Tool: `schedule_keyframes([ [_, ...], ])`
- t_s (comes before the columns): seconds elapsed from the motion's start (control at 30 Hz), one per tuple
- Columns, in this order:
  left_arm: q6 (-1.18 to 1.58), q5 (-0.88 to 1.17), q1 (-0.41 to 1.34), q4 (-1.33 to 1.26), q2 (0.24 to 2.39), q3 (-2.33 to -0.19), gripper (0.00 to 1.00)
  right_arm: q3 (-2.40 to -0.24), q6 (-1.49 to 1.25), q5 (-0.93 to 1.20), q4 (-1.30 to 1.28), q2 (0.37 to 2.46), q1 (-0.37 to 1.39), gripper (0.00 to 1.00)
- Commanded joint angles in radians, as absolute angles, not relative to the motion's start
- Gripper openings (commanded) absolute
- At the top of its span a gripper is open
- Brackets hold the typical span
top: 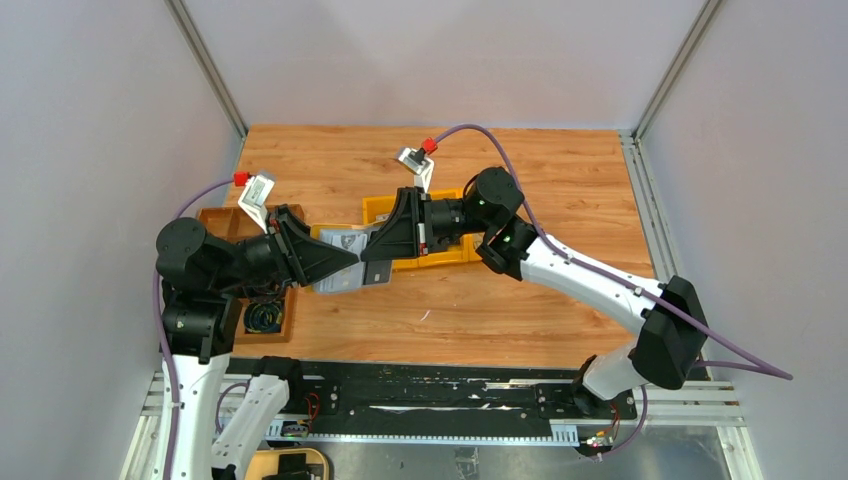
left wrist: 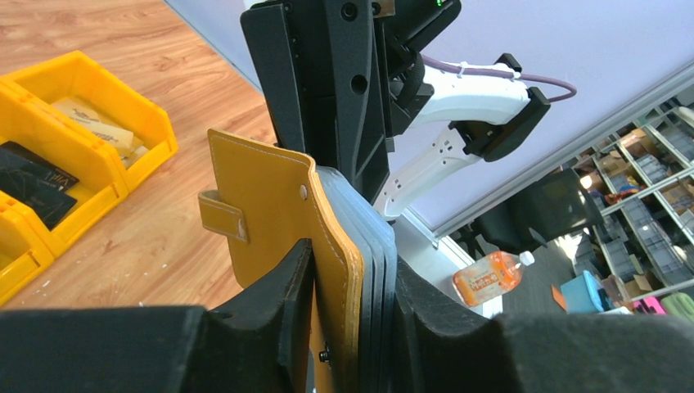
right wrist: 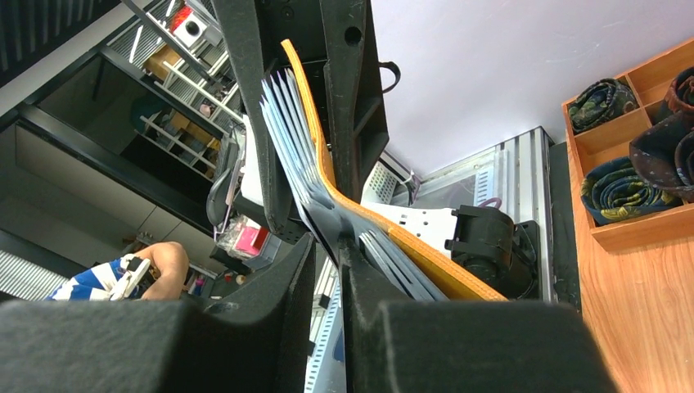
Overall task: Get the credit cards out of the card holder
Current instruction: Remove the credit card from the card holder.
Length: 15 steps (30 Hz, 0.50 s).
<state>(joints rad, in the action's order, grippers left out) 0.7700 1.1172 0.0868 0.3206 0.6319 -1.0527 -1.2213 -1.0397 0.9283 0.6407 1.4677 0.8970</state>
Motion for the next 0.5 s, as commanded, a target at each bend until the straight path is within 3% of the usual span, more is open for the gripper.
schedule_keyframes([
  [0.0, 0.827, 1.289, 0.114, 0.231, 0.61, -1.064, 0.26, -1.233, -1.009, 0.752, 0.583, 1.514, 0.925, 0.2],
  [0.27, 0.811, 1.287, 0.114, 0.252, 0.62, -1.08, 0.19, -1.175, -1.11, 0.782, 0.761, 1.506, 0.919, 0.01],
  [0.47, 0.696, 1.265, 0.113, 0.373, 0.642, -1.133, 0.22, -1.119, -1.178, 0.828, 0.919, 1.487, 0.911, 0.0],
])
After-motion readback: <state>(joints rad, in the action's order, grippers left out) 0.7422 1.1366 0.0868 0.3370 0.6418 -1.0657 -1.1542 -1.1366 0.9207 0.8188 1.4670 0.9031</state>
